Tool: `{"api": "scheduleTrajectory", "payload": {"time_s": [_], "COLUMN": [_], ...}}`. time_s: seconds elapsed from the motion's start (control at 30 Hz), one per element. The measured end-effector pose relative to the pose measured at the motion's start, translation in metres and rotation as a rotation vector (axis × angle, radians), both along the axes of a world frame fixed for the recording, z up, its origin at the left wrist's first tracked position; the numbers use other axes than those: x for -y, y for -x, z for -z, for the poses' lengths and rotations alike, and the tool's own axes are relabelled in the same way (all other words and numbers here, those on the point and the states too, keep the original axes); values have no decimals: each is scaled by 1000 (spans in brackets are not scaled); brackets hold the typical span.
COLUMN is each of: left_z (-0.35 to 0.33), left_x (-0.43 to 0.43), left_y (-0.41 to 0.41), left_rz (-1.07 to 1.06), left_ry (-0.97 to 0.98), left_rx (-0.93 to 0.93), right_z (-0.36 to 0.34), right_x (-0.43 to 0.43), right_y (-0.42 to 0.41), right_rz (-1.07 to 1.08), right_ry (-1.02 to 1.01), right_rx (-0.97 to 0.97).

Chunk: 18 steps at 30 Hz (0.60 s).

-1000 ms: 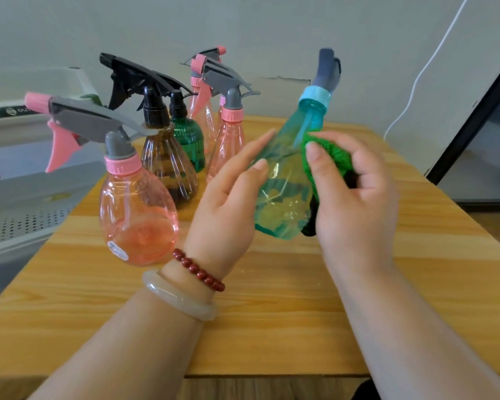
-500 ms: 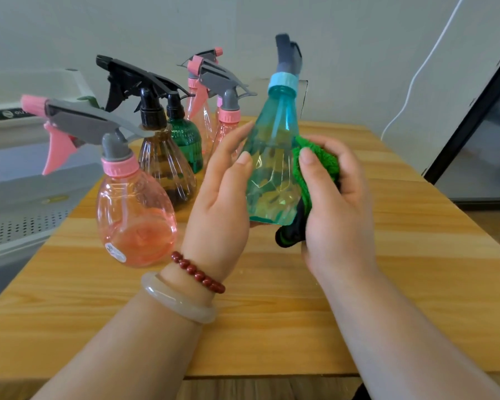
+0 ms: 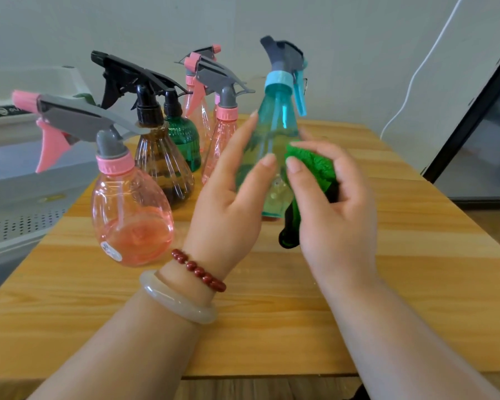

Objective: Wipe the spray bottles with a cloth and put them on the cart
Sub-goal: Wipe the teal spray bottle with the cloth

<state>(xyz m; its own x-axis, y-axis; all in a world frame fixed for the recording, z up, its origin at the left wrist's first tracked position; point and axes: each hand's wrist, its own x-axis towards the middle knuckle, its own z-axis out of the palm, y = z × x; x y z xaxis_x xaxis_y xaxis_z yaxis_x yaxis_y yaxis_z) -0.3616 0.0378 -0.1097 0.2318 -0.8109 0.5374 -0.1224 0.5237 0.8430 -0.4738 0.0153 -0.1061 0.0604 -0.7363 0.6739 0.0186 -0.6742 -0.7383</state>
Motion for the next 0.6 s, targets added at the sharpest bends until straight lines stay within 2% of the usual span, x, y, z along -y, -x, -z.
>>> {"api": "scheduleTrajectory", "payload": {"time_s": [0.1,0.17,0.27,0.37,0.4,0.47,0.6], "left_z": [-2,-1,1,3,3,3,1], "left_x": [1,2,1,-2,-4,-5,-1], "left_y": [-7,-11,-12,-9,-7,-4,-12], "left_rz": [-14,5,28,51,50,41,6], "left_ry": [-4,-31,-41,-15,-19,-26,-29], "left_rx": [-139,-166,-68,9,28,34,-27], "right_z": [3,3,0,-7,-7,-4,10], "right_x": [0,4,9,16,18,16,5], "right_y": [2,3,3,6,7,7,-1], "right_rz": [23,8,65,48,26,44,26], "right_ry": [412,545,429,52,-7,71,427], "right_rx": [-292,-396,-317,-25,30,-10,-240]}}
